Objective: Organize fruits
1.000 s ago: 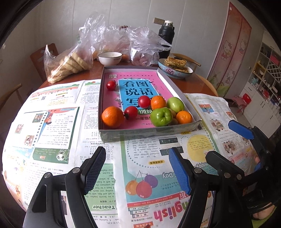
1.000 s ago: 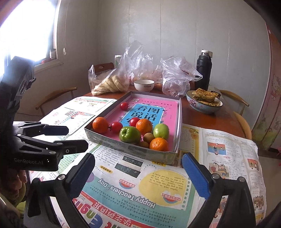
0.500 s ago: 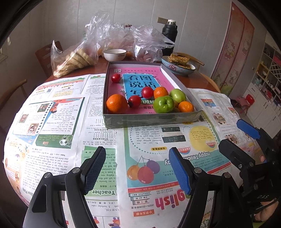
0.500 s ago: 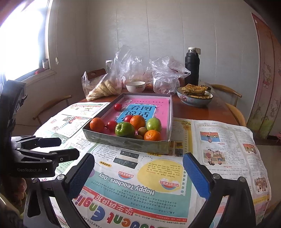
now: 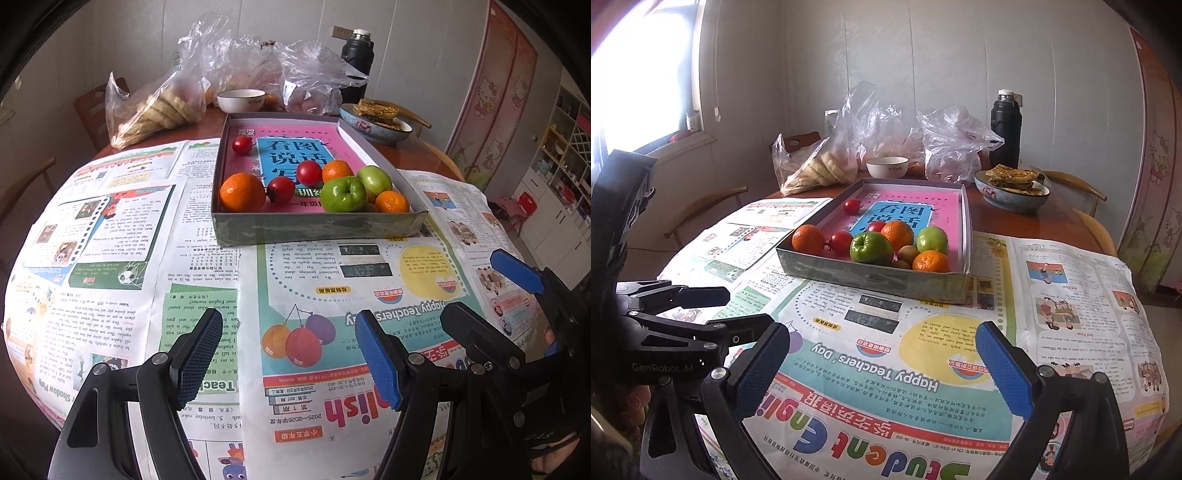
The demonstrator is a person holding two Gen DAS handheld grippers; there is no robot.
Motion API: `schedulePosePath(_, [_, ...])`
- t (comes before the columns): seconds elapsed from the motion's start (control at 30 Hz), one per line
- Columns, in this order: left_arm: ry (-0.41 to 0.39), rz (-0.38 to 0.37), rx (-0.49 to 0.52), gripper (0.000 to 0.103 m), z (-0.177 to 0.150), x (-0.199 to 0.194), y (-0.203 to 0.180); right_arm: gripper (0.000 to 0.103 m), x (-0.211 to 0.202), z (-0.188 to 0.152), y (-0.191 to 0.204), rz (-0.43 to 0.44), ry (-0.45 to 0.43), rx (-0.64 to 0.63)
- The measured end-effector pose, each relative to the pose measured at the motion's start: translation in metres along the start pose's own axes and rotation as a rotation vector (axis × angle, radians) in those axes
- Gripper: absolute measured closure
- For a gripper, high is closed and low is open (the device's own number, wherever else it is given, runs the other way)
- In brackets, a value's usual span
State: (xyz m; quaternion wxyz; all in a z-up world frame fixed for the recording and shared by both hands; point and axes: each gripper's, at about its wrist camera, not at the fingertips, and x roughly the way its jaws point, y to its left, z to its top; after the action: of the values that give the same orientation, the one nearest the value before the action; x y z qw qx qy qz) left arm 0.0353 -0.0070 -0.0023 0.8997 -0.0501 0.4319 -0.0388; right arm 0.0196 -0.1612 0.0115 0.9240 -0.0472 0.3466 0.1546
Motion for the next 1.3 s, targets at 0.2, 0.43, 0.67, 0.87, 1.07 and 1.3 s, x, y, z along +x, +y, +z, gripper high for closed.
schedulePosePath(0.2, [-0.005, 0.009, -0.001, 0.027, 0.0015, 0.0017, 0.0021, 0.001, -0.001, 0.0013, -0.0034, -0.017, -0.013, 0.016])
schedulePosePath(0.43, [-0.009, 0.018, 0.005, 0.027, 0.0017, 0.0004, 0.0017, 0.001, 0.0004, 0.0018, -0.0056, -0.024, -0.007, 0.022])
schedulePosePath(0.67, [-0.005, 0.022, 0.007, 0.027, 0.0016, 0.0017, 0.0015, 0.001, 0.0018, 0.0018, -0.0066, -0.029, -0.003, 0.023])
schedulePosePath(0.87, [-0.008, 0.024, 0.004, 0.027, 0.002, 0.0007, 0.0027, 0.001, 0.0021, 0.0023, -0.0085, -0.033, -0.003, 0.027])
schedulePosePath(1.07, [-0.011, 0.029, 0.007, 0.027, 0.0021, -0.0003, 0.0026, 0.001, 0.003, 0.0023, -0.0085, -0.038, 0.0, 0.025])
schedulePosePath(1.3, [-0.011, 0.031, 0.008, 0.027, 0.0021, -0.0006, 0.0015, 0.001, 0.0028, 0.0018, -0.009, -0.04, -0.001, 0.025])
